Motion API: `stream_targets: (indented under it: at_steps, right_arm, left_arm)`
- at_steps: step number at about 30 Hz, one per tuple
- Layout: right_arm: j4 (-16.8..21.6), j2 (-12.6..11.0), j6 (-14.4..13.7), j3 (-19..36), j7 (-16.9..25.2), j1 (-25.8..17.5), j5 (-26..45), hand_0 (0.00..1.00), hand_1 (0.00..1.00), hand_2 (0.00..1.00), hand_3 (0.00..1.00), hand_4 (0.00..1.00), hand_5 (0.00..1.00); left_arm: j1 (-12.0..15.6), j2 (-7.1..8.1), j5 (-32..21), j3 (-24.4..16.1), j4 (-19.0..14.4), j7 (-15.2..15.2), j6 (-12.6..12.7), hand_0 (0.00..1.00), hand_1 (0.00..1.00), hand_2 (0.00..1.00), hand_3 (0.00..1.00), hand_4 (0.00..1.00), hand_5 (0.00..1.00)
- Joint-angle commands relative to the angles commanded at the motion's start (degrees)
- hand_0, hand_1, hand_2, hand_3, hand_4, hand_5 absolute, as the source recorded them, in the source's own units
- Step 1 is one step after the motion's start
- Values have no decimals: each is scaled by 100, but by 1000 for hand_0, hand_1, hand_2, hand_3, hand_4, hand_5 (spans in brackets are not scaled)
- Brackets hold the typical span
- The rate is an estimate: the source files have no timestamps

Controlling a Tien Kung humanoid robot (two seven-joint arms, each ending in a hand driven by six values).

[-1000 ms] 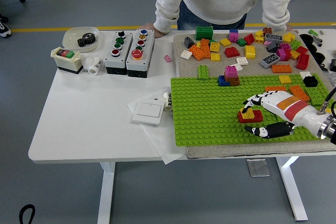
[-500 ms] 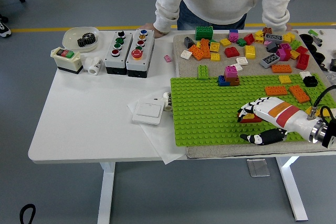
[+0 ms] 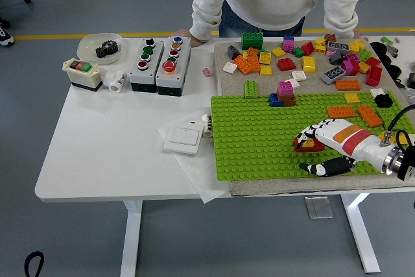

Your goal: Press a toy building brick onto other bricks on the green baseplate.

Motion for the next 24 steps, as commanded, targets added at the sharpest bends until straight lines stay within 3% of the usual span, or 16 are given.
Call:
stream_targets:
  at_steps: [24]
  right_arm:
    - [-219, 112, -11, -100, -47, 6, -159, 762, 721, 755, 629, 770, 545]
  left_arm:
    - [49, -9, 42, -23, -6, 15, -4, 771, 762, 733, 599, 670, 601]
